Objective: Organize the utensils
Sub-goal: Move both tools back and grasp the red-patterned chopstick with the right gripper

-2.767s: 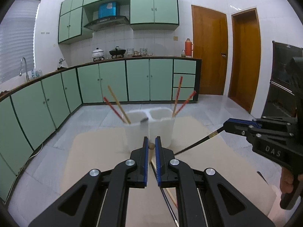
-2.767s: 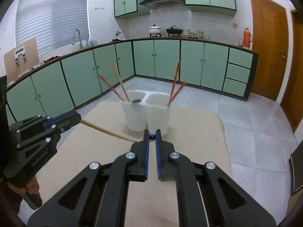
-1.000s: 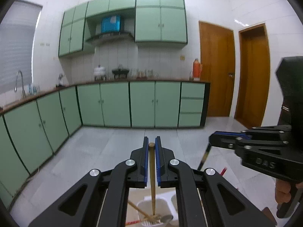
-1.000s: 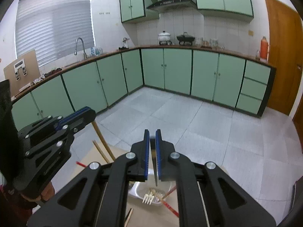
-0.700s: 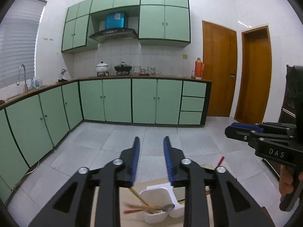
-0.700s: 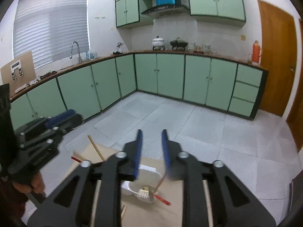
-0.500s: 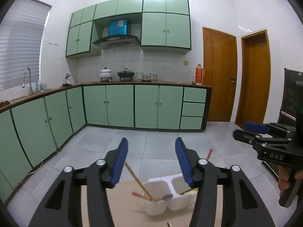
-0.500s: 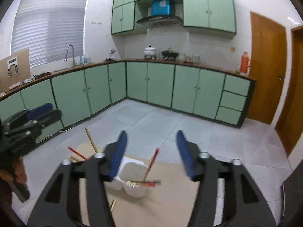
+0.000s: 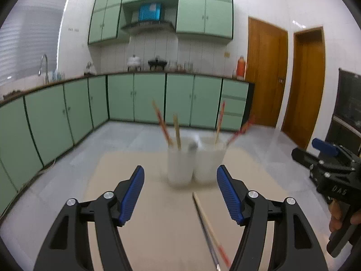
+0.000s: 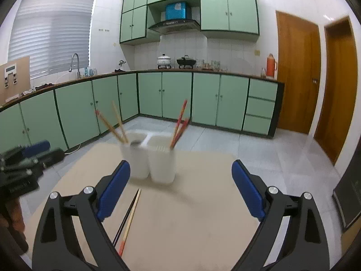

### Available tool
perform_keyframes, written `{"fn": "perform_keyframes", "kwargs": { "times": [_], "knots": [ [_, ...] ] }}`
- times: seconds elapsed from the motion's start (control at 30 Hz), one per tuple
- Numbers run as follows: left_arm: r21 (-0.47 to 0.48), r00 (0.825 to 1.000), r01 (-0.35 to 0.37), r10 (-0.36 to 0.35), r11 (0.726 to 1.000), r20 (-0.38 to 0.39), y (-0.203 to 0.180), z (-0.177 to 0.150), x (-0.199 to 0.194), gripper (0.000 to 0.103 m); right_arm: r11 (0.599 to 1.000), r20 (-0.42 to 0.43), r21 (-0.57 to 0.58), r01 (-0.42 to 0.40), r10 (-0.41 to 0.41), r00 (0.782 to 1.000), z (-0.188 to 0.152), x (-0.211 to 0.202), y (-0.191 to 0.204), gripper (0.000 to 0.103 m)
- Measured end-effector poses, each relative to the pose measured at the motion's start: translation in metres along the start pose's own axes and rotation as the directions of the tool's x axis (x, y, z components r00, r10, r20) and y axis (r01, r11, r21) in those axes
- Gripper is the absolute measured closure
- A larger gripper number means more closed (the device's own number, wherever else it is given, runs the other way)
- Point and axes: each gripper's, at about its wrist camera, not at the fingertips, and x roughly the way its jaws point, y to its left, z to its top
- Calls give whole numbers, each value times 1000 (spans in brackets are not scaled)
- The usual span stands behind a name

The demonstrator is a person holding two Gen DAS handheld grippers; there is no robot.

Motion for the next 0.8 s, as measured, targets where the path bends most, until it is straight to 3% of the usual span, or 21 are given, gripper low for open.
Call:
{"fn": "perform_keyframes", "kwargs": {
  "times": [0.27, 0.6, 0.8],
  "knots": [
    [-9, 993, -21, 20, 1000, -117, 4, -70, 3, 37, 999, -94, 44, -5, 10, 996, -66, -2, 24, 14],
    [13, 986, -44, 46, 999, -158, 12, -106, -4, 37, 996, -134, 84, -8, 19, 991, -108, -8, 46, 15],
    [15, 982, -57, 59, 998, -178, 17, -122, -9, 37, 997, -198, 71, -16, 30, 980, -128, -2, 67, 30]
  ]
}}
